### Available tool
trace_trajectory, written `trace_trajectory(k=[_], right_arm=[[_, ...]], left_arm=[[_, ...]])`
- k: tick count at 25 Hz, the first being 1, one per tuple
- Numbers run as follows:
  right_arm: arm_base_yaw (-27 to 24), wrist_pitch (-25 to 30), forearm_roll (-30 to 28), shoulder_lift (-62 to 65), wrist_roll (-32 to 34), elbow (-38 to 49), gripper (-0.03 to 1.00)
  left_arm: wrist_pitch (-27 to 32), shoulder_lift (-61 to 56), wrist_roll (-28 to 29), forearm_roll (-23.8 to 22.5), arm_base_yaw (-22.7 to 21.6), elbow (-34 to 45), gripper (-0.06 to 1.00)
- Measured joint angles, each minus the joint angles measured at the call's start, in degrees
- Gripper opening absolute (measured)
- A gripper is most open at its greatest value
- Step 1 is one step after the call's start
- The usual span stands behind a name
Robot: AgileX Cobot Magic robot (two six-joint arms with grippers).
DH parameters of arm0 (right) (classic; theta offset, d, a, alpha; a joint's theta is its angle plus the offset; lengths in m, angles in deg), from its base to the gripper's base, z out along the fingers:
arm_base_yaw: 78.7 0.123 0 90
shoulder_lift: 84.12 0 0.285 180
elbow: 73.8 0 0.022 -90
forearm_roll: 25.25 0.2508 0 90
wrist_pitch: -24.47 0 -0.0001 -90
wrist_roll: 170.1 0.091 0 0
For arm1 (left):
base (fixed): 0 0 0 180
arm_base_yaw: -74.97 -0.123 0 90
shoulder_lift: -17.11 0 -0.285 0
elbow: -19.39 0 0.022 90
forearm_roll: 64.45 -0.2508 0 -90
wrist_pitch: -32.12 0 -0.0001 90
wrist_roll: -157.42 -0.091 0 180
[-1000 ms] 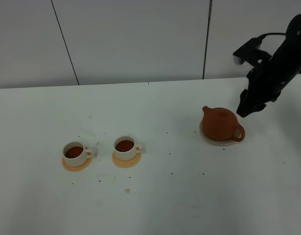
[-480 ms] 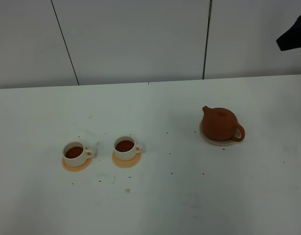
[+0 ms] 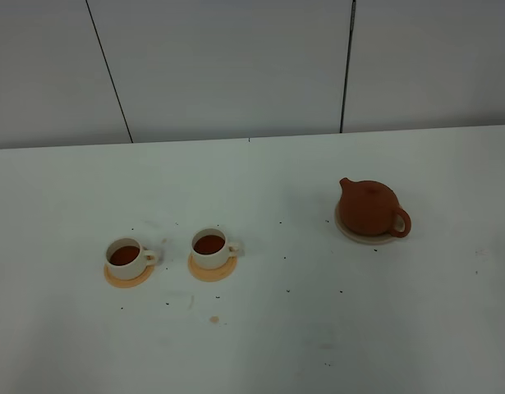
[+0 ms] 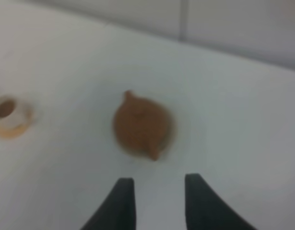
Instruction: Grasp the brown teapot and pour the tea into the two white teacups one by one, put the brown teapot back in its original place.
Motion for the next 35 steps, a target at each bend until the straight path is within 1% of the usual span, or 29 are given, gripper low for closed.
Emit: trace_trajectory(k=[3, 5, 8, 10, 11, 13, 17, 18, 21, 26, 29, 35], right_arm=[[-0.4, -9.0, 0.0, 10.7, 0.8, 11.5, 0.25], [-0.4, -13.3, -0.2, 17.5, 2.6, 19.2, 0.25], [-0.4, -16.2, -1.7, 27.4, 7.4, 28.6, 0.25], [-0.4, -16.6, -3.6, 33.7, 12.1, 33.0, 0.25], [-0.4, -16.2, -5.2, 36.8, 15.0, 34.8, 0.25], [-0.4, -14.2, -10.9, 41.9, 21.3, 36.7, 0.25], [-0.4, -5.8, -23.4, 50.4, 34.5, 37.3, 0.25], [-0.4, -3.8, -25.3, 52.3, 37.2, 37.4, 0.25], [-0.4, 1.1, -29.6, 57.0, 42.1, 37.5, 0.25], [-0.4, 7.4, -31.1, 63.7, 43.5, 37.7, 0.25], [-0.4, 9.2, -31.0, 65.9, 44.9, 39.3, 0.25], [-0.4, 8.5, -29.8, 66.0, 46.2, 41.0, 0.25]], left_arm=[[0.0, 0.0, 0.0, 0.0, 0.0, 0.0, 0.23], [0.0, 0.0, 0.0, 0.0, 0.0, 0.0, 0.23], [0.0, 0.0, 0.0, 0.0, 0.0, 0.0, 0.23], [0.0, 0.0, 0.0, 0.0, 0.0, 0.0, 0.23], [0.0, 0.0, 0.0, 0.0, 0.0, 0.0, 0.23], [0.0, 0.0, 0.0, 0.0, 0.0, 0.0, 0.23], [0.0, 0.0, 0.0, 0.0, 0.0, 0.0, 0.23], [0.0, 0.0, 0.0, 0.0, 0.0, 0.0, 0.23], [0.0, 0.0, 0.0, 0.0, 0.0, 0.0, 0.23], [0.0, 0.0, 0.0, 0.0, 0.0, 0.0, 0.23], [0.0, 0.0, 0.0, 0.0, 0.0, 0.0, 0.23], [0.0, 0.0, 0.0, 0.0, 0.0, 0.0, 0.23]])
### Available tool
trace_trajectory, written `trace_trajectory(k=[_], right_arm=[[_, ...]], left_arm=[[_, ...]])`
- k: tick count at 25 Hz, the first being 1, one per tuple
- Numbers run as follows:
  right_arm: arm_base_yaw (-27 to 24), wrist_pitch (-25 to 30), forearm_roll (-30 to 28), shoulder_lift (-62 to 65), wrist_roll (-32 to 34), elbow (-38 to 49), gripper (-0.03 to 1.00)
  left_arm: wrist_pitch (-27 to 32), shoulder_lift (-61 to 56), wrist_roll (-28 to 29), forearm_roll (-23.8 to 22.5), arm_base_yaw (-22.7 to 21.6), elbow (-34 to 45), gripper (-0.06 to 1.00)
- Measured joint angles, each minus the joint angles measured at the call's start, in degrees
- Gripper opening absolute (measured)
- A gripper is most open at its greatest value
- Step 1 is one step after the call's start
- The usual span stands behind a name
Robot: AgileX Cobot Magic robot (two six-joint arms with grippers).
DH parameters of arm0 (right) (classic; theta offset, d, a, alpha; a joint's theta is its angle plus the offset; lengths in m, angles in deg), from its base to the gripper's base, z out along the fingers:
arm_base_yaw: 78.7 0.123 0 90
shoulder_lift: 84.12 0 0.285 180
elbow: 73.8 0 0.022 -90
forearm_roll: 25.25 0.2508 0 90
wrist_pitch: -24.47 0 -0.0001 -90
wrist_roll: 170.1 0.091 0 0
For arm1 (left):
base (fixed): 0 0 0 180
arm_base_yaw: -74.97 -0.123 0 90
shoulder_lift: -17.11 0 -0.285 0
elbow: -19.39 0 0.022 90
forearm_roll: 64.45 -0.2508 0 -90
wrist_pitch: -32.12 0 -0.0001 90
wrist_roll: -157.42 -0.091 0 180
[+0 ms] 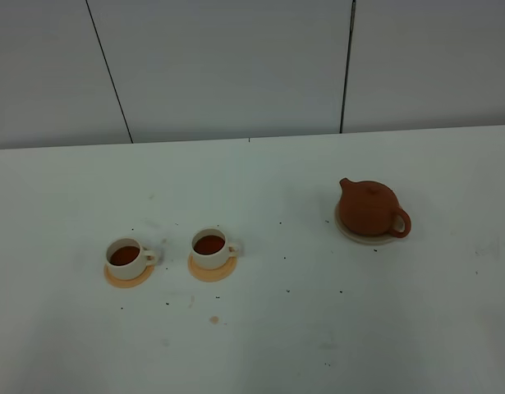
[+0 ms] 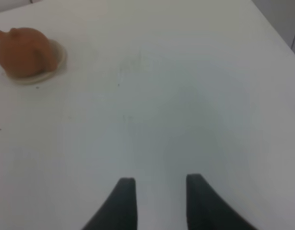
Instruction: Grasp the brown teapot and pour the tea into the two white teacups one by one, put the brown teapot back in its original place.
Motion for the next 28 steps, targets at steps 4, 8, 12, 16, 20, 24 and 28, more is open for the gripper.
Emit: trace_trajectory(k=[4, 8, 12, 16, 20, 24, 28], right_arm=[[0.0, -0.8, -0.3, 0.0, -0.1, 0.2, 0.25], [0.0, -1.0, -0.6, 0.0, -0.1, 0.3, 0.24], [0.0, -1.0, -0.7, 0.0, 0.1, 0.4, 0.24], [0.0, -1.0, -0.7, 0.0, 0.1, 0.4, 0.24], [0.0, -1.0, -0.7, 0.0, 0.1, 0.4, 0.24], [0.0, -1.0, -0.7, 0.0, 0.1, 0.4, 0.24], [0.0, -1.0, -0.7, 0.0, 0.1, 0.4, 0.24]], left_arm=[[0.0, 0.0, 0.0, 0.0, 0.0, 0.0, 0.23], [0.0, 0.0, 0.0, 0.0, 0.0, 0.0, 0.23], [0.0, 0.0, 0.0, 0.0, 0.0, 0.0, 0.23], [0.0, 0.0, 0.0, 0.0, 0.0, 0.0, 0.23], [0.0, 0.0, 0.0, 0.0, 0.0, 0.0, 0.23], [0.0, 0.0, 0.0, 0.0, 0.0, 0.0, 0.23], [0.0, 0.0, 0.0, 0.0, 0.0, 0.0, 0.23]])
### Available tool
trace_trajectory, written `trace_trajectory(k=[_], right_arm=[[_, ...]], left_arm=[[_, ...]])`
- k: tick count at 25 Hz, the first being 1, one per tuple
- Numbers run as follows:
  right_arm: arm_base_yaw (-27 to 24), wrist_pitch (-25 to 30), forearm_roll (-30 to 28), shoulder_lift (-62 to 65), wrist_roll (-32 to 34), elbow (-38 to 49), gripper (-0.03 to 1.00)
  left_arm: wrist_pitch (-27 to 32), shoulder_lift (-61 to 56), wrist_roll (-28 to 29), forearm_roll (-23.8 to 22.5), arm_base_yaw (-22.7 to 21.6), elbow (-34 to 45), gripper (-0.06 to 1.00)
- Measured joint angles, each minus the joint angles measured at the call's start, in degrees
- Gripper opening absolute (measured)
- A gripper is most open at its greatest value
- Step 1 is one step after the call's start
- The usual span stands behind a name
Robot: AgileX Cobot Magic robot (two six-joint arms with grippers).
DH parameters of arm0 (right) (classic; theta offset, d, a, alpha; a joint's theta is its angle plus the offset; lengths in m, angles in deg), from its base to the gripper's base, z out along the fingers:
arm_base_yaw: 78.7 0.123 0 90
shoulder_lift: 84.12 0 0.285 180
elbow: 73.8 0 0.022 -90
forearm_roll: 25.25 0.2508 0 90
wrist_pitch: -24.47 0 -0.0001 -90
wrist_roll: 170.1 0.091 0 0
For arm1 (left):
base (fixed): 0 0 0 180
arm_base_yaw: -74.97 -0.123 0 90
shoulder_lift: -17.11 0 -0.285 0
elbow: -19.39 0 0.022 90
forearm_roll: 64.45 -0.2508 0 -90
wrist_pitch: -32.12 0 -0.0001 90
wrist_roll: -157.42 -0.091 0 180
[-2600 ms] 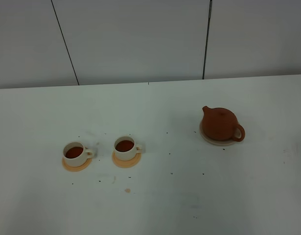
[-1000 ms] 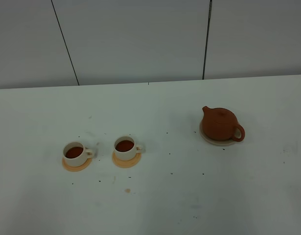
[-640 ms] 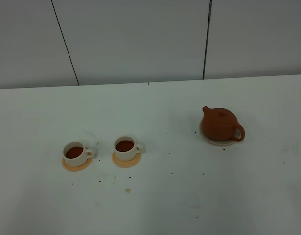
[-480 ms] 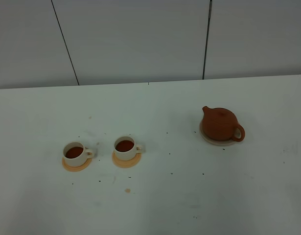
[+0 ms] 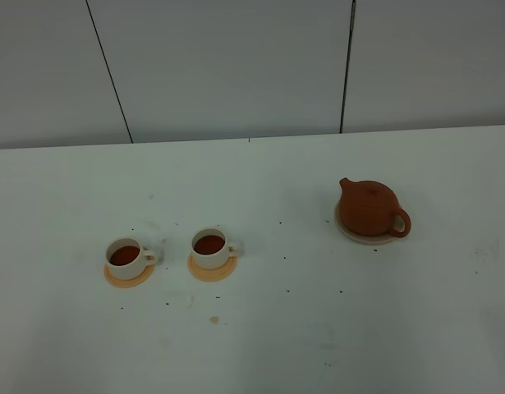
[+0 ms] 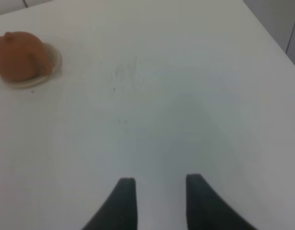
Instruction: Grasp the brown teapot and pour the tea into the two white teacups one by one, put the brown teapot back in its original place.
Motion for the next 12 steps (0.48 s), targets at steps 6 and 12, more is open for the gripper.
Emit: trace_trajectory(k=[6, 12], right_arm=[[0.0, 0.0, 0.0, 0.0, 0.0, 0.0, 0.24], [0.0, 0.0, 0.0, 0.0, 0.0, 0.0, 0.24]], left_arm=[[0.0, 0.0, 0.0, 0.0, 0.0, 0.0, 0.23], [0.0, 0.0, 0.1, 0.0, 0.0, 0.0, 0.23]])
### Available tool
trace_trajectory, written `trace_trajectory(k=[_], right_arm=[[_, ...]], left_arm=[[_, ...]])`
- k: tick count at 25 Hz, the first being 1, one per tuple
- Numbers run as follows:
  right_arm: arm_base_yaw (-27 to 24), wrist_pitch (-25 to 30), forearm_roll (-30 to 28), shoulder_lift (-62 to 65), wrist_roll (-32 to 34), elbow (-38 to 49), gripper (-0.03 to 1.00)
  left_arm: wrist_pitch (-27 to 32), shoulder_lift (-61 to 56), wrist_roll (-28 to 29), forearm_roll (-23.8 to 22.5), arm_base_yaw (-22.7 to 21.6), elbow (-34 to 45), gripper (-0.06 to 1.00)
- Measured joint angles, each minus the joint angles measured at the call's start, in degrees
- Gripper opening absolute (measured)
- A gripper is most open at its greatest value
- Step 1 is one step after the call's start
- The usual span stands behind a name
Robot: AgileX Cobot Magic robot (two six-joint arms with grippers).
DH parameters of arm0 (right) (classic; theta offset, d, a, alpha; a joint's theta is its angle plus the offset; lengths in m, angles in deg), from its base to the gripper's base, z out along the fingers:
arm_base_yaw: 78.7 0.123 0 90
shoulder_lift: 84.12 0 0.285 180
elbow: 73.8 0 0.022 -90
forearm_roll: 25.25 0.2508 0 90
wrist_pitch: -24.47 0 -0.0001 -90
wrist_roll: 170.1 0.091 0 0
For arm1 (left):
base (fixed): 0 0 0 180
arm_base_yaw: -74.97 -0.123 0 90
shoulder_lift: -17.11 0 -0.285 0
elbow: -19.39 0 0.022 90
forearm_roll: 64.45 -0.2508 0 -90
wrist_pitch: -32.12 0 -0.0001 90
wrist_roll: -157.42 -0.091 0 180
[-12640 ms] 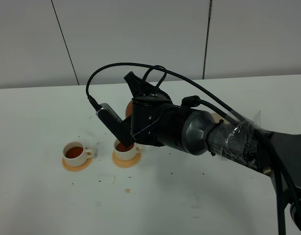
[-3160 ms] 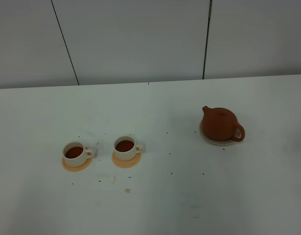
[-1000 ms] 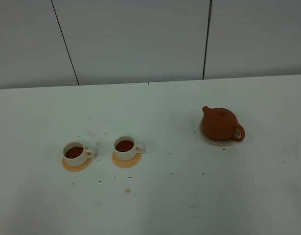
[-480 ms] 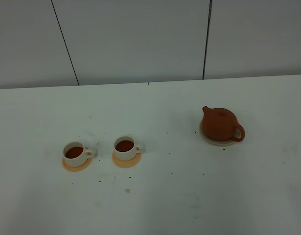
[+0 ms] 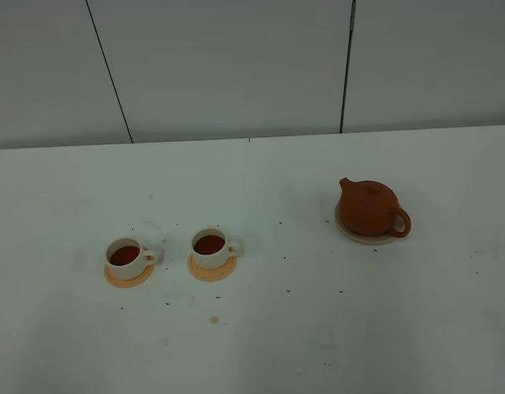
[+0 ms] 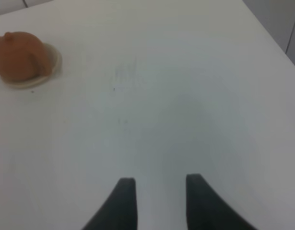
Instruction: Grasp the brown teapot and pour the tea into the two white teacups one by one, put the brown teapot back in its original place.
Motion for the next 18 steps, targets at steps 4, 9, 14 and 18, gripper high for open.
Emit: trace_trajectory(k=[4, 9, 14, 18], right_arm=[[0.0, 0.0, 0.0, 0.0, 0.0, 0.0, 0.24], [0.0, 0.0, 0.0, 0.0, 0.0, 0.0, 0.24], [0.0, 0.0, 0.0, 0.0, 0.0, 0.0, 0.24], [0.0, 0.0, 0.0, 0.0, 0.0, 0.0, 0.24]], left_arm=[[0.0, 0.0, 0.0, 0.0, 0.0, 0.0, 0.23], [0.0, 0.0, 0.0, 0.0, 0.0, 0.0, 0.23], [0.0, 0.0, 0.0, 0.0, 0.0, 0.0, 0.23], [0.0, 0.0, 0.1, 0.0, 0.0, 0.0, 0.23]])
